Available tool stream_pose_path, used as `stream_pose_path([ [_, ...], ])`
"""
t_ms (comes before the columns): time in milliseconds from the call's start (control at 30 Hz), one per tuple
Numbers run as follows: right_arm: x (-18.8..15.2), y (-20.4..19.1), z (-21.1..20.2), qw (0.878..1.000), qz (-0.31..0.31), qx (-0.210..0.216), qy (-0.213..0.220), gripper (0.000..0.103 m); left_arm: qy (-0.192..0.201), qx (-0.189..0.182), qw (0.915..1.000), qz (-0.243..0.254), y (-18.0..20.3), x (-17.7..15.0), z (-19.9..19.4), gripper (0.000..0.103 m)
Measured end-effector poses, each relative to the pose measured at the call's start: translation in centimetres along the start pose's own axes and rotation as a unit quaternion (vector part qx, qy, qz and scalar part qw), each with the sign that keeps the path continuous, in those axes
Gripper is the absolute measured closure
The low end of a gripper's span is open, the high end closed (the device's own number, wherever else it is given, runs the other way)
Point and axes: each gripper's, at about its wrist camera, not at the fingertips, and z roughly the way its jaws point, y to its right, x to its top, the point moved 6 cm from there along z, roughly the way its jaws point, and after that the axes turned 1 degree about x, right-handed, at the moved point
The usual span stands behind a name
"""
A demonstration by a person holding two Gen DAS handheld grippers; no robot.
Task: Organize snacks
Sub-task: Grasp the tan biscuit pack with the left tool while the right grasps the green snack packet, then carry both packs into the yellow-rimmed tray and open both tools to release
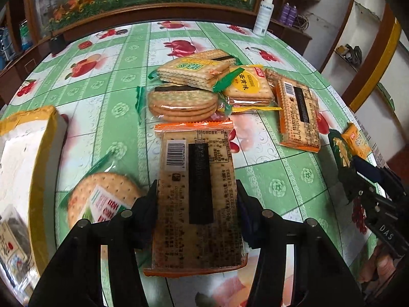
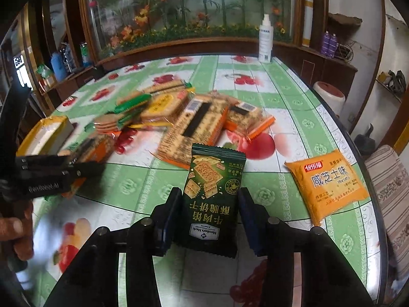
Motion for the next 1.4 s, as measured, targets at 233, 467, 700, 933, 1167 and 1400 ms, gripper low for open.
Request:
stream_pose_path([
  [233, 0.4, -1.5, -1.0, 1.0, -0.005, 0.022, 0.01, 0.056, 0.037, 0.023, 0.9989, -0.017, -0.9, -0.6, -2.6, 0.051],
  [467, 1.0, -3.8, -2.2, 0.998, -0.018, 0.048, 0.022, 0.057, 0.068, 0.043, 0.9961, -0.036, -2.2, -0.8, -5.5, 0.051],
  [700, 2.1, -7.6, -2.6, 0.995, -0.042, 0.084, 0.028, 0.057, 0.094, 0.07, 0.991, -0.065, -5.6, -1.4, -8.4, 0.051],
  [933, 3.3, -13.1, -2.2, 0.989, -0.078, 0.124, 0.03, 0.057, 0.111, 0.106, 0.9827, -0.104, -10.2, -2.6, -10.5, 0.051],
  [1167, 4.3, -20.5, -1.7, 0.976, -0.128, 0.172, 0.03, 0.057, 0.125, 0.14, 0.9706, -0.151, -15.3, -4.0, -12.4, 0.051],
  [1400, 5.4, -27.4, -0.6, 0.962, -0.165, 0.216, 0.024, 0.057, 0.127, 0.165, 0.9567, -0.204, -21.0, -5.9, -13.3, 0.051],
])
